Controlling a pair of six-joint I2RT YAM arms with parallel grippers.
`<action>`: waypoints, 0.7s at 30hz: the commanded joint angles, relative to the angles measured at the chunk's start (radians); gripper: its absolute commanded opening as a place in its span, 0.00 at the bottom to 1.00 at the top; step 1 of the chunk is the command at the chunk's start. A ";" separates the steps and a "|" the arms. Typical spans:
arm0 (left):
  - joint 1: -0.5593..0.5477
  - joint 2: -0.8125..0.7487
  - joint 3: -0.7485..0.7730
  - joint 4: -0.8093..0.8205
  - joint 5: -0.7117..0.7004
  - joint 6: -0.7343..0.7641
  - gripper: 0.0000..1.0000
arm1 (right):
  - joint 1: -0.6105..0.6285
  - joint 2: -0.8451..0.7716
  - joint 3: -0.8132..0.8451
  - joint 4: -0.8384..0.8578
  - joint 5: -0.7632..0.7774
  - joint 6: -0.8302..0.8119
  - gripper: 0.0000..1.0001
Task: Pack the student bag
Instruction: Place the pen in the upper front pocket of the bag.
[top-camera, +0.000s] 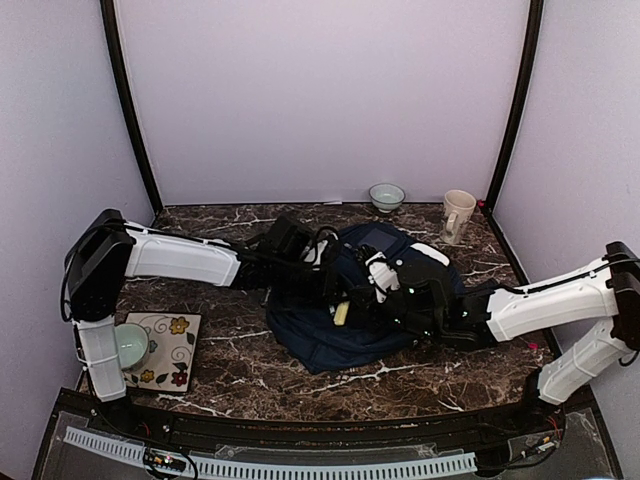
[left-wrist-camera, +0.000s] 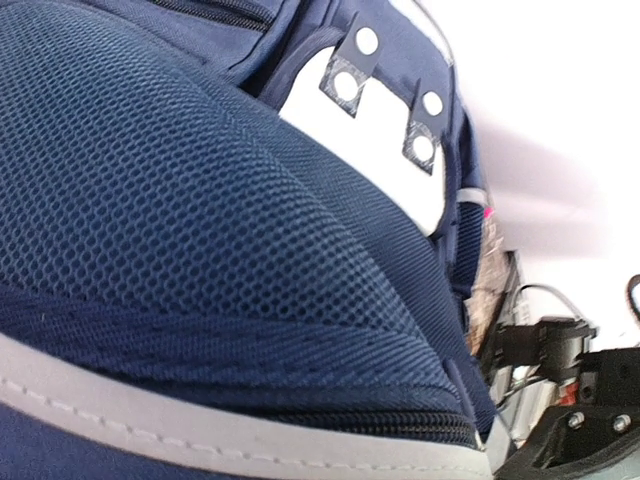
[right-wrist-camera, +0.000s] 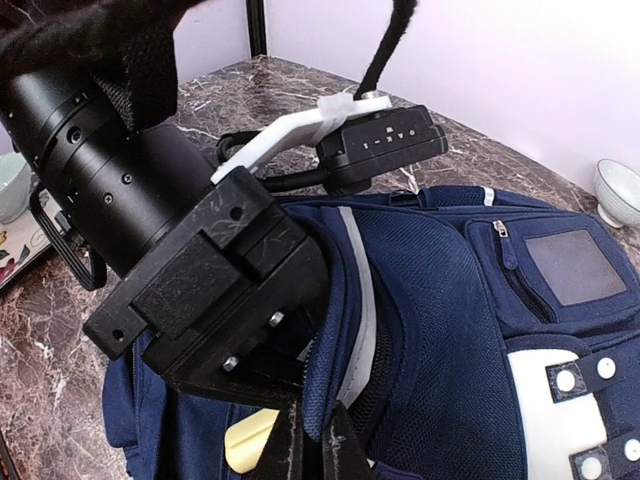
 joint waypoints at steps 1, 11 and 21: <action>0.023 0.004 0.008 0.302 -0.015 -0.138 0.00 | 0.030 -0.045 -0.018 0.047 -0.098 -0.003 0.00; 0.038 0.033 -0.061 0.563 0.038 -0.284 0.00 | 0.031 -0.067 -0.019 0.024 -0.075 -0.007 0.00; 0.038 0.027 -0.122 0.628 -0.012 -0.350 0.00 | 0.030 -0.057 -0.014 0.028 -0.072 -0.009 0.00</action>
